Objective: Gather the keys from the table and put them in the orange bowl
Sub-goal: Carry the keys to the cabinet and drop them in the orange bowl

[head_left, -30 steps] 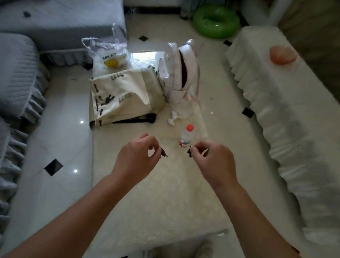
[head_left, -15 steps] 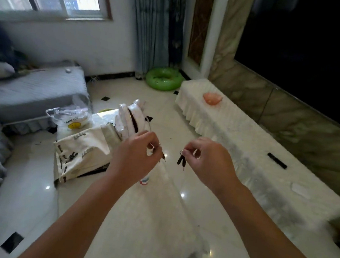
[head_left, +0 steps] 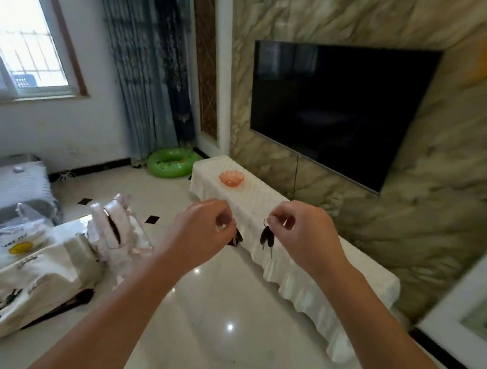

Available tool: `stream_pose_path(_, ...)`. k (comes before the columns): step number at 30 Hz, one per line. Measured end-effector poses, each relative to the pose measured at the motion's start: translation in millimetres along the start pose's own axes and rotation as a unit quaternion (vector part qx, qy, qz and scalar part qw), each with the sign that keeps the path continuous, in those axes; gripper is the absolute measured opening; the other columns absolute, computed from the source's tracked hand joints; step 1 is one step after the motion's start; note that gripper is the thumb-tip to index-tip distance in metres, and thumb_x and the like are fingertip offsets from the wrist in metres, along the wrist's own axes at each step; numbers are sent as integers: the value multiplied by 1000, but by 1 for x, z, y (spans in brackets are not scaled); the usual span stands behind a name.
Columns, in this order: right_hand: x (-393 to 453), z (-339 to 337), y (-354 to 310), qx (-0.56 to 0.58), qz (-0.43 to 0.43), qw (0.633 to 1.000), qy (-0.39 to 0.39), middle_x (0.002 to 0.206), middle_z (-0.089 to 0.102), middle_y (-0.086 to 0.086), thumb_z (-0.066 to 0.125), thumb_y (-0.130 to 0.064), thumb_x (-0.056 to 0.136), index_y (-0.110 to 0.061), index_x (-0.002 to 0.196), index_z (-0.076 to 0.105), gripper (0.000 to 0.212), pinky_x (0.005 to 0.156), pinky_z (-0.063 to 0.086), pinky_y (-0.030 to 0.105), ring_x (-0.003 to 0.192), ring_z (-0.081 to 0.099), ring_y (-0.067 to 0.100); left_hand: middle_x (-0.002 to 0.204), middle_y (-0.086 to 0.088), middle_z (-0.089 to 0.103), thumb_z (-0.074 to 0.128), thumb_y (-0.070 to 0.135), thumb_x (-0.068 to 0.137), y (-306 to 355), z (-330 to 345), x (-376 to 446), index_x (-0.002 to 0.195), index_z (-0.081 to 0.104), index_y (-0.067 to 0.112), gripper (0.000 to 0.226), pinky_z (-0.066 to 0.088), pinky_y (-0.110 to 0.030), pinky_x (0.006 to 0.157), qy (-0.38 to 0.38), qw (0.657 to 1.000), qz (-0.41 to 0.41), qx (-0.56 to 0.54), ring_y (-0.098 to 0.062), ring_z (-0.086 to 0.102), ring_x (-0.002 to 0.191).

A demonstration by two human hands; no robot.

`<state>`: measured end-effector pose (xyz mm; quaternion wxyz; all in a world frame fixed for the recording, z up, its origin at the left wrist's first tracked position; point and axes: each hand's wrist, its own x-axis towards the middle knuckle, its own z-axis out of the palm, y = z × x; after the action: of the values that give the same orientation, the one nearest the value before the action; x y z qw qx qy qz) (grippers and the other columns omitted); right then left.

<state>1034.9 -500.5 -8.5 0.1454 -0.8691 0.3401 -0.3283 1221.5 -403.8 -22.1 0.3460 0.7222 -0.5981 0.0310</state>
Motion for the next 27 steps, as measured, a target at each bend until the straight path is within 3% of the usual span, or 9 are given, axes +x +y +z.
stream_pose_path(3,-7,-24,23,-15,19,999,24,74,63,-18,62,-30,89,-29,85,71,10,60,44,17,66,57,-1,70,12,62,64,32,80,25,13,19,70,59,26,12,52,-36,65,-8,999,38,0,-8,60,71)
stream_pose_path(8,-13,-36,54,-32,66,996,46,75,63,-18,61,-31,88,-31,85,70,9,62,47,22,68,56,-1,68,18,60,63,38,81,47,37,44,70,54,33,15,34,-10,50,-27,993,106,55,3,55,65)
stream_pose_path(11,-7,-35,69,-47,81,995,45,76,64,-17,60,-31,88,-33,82,69,10,59,42,20,67,56,-1,70,16,62,63,36,85,51,51,60,73,55,33,15,37,-12,51,-55,989,131,50,1,58,63)
stream_pose_path(15,16,-25,84,-67,86,994,33,75,62,-17,61,-32,88,-33,82,68,9,58,41,18,66,55,-2,73,13,64,62,34,87,38,69,83,77,59,28,12,54,-33,59,-66,989,130,18,-4,60,66)
stream_pose_path(20,67,1,98,-78,87,993,23,74,64,-15,62,-30,88,-30,81,69,10,57,39,18,65,56,1,70,15,62,64,33,85,-5,91,126,74,57,30,13,50,-26,57,-44,993,111,-14,-1,57,65)
stream_pose_path(27,125,48,120,-66,92,994,-11,79,68,-17,62,-30,90,-29,86,73,11,58,38,12,67,58,-1,71,18,60,61,38,83,-63,121,176,74,55,34,11,56,-31,60,-53,996,66,-40,-3,60,66)
